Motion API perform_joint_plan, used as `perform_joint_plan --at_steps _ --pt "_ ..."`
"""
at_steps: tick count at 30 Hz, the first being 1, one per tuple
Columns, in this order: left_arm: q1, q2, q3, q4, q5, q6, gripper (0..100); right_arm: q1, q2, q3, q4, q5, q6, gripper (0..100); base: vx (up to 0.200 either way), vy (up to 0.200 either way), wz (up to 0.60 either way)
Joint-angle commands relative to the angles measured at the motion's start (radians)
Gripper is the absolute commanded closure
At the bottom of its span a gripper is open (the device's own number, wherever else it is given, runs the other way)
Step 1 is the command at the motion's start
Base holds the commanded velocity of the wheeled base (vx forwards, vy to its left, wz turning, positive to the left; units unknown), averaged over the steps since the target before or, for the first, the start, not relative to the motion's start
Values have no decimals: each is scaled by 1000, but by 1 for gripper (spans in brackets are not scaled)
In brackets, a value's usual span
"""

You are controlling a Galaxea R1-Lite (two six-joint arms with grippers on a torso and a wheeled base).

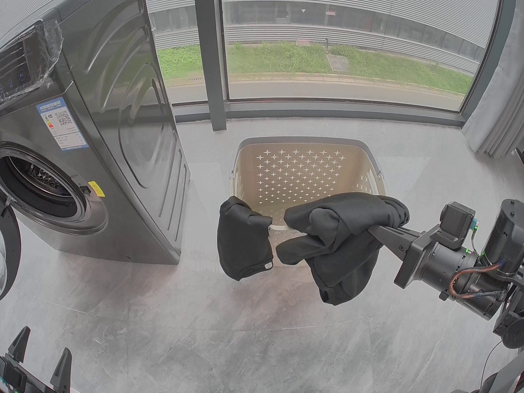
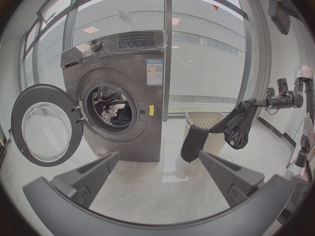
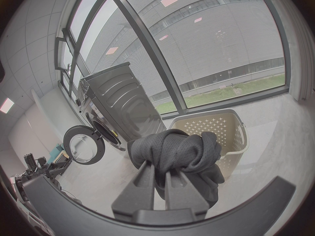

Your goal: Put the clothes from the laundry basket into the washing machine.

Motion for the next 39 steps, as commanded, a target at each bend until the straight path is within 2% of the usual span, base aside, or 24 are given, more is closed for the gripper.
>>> perform_joint_plan --at_steps 1,39 --pt "0 -12 15 0 0 -1 0 3 0 10 -1 0 0 100 0 200 0" --pt "0 -12 15 0 0 -5 0 8 17 11 -1 5 3 100 0 200 0"
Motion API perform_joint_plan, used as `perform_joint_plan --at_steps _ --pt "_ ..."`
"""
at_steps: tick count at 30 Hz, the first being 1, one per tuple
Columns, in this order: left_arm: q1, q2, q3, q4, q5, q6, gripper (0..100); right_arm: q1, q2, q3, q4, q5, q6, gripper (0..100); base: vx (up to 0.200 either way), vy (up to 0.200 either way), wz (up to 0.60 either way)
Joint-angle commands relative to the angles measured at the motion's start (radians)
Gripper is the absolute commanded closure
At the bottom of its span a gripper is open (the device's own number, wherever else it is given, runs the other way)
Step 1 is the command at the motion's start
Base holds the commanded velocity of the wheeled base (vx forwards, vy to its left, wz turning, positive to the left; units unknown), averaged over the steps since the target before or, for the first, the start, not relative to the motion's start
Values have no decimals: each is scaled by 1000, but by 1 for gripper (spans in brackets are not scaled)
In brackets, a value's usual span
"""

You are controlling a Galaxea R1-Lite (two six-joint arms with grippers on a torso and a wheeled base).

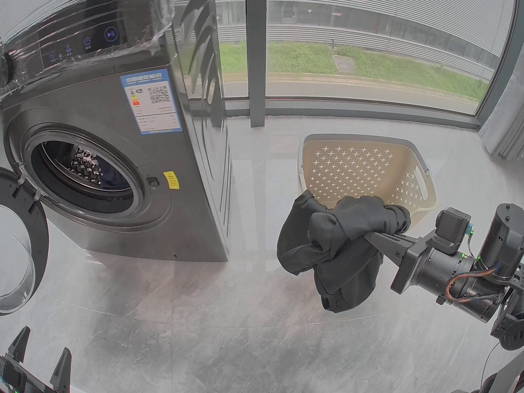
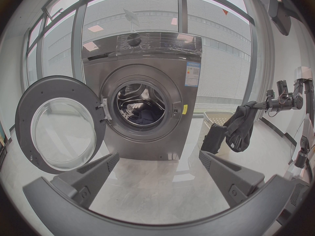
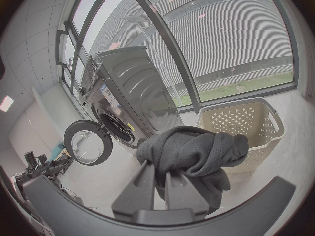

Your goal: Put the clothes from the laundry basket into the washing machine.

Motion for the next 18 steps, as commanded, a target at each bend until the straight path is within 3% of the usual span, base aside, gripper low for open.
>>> perform_joint_plan --at_steps 1,11,18 --pt "1 -11 15 0 0 -1 0 2 3 0 0 1 -2 100 0 200 0" --pt "1 -11 15 0 0 0 0 20 6 0 0 12 3 100 0 200 0" --pt "1 -11 15 0 0 7 0 20 6 0 -2 12 3 100 0 0 0"
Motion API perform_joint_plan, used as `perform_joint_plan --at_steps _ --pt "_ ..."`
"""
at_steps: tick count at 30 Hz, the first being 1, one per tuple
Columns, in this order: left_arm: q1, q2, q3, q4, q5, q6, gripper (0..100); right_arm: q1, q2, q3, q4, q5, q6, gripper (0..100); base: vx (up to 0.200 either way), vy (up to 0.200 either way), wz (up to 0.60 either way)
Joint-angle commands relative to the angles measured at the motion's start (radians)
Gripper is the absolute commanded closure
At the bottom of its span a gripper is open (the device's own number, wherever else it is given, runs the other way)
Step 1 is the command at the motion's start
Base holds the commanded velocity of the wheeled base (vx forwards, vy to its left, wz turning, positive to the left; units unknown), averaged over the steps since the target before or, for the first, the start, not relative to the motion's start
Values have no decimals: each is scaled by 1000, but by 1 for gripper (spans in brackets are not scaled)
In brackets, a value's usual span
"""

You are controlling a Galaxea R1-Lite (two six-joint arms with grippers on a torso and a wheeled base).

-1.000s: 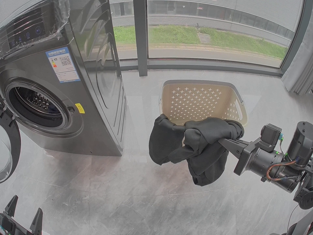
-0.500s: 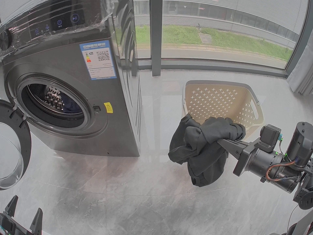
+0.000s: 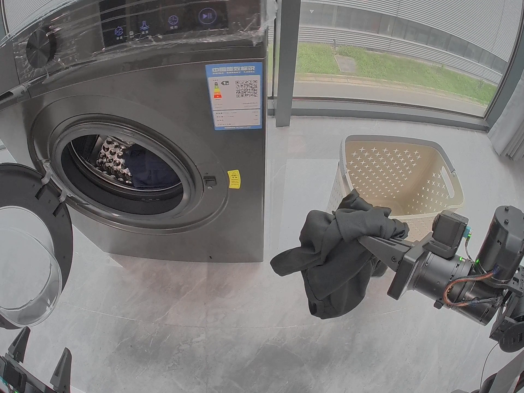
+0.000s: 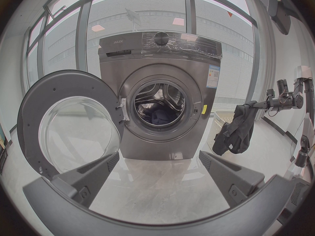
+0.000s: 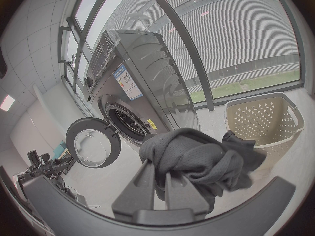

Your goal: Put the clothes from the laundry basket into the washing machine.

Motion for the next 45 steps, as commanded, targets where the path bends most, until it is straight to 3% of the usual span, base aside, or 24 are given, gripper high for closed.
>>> perform_joint_plan --at_steps 1,11,17,38,45 --pt "-1 -11 15 1 0 4 0 0 2 0 -1 -1 0 100 0 0 0" --pt "-1 -13 15 1 0 1 0 -2 3 0 -1 -1 0 100 -180 0 0" --pt "0 -13 15 1 0 -2 0 -2 5 0 -1 -1 0 100 0 0 0" --pt "0 -13 15 1 0 -2 0 -8 5 -3 -1 -1 3 100 0 200 0" --pt "0 -11 15 1 0 -2 0 -5 5 -1 -1 -1 1 100 -29 0 0"
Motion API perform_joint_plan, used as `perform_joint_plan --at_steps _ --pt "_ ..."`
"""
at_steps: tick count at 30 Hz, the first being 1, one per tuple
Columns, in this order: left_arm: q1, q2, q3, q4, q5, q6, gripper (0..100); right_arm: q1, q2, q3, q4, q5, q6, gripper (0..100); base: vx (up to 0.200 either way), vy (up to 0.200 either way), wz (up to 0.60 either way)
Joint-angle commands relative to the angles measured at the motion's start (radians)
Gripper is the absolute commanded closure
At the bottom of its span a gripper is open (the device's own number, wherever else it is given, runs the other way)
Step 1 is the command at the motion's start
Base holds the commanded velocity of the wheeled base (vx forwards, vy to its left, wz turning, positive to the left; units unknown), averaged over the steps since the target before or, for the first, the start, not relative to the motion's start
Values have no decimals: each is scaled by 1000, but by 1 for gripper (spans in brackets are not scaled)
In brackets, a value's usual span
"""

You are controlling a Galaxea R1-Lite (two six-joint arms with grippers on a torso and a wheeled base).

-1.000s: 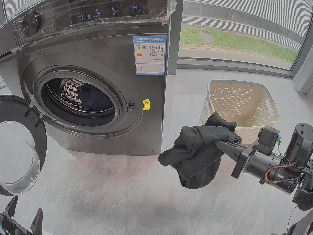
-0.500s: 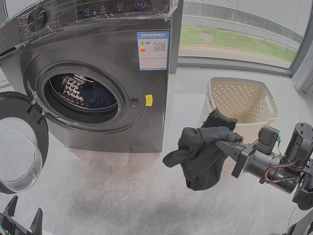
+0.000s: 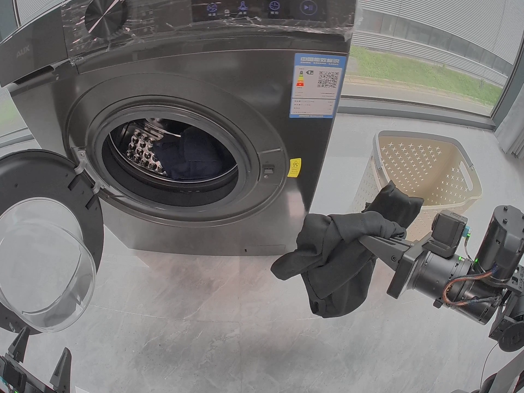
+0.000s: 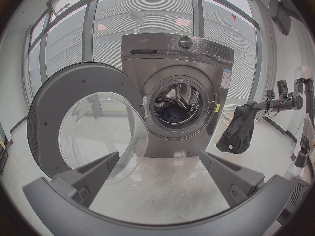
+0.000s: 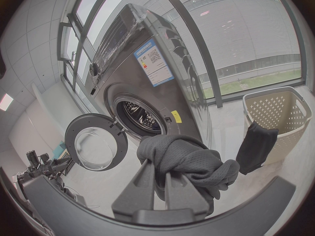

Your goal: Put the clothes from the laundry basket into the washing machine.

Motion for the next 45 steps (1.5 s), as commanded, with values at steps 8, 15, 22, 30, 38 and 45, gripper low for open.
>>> perform_joint_plan --at_steps 8,15,22,30,38,45 --pt "0 -12 15 0 0 -1 0 0 1 0 -1 0 1 100 -200 0 0" --pt "0 -13 15 0 0 1 0 -5 1 2 -1 0 3 100 -86 0 0" --pt "0 -13 15 0 0 1 0 -7 0 2 -1 0 4 100 0 114 0" --pt "0 -12 15 0 0 1 0 -8 0 2 -1 0 6 100 0 200 0" --pt "0 -12 15 0 0 1 0 -10 0 2 -1 0 6 100 0 125 0" --pt "0 -12 15 0 0 1 0 -10 0 2 -1 0 7 100 0 0 0"
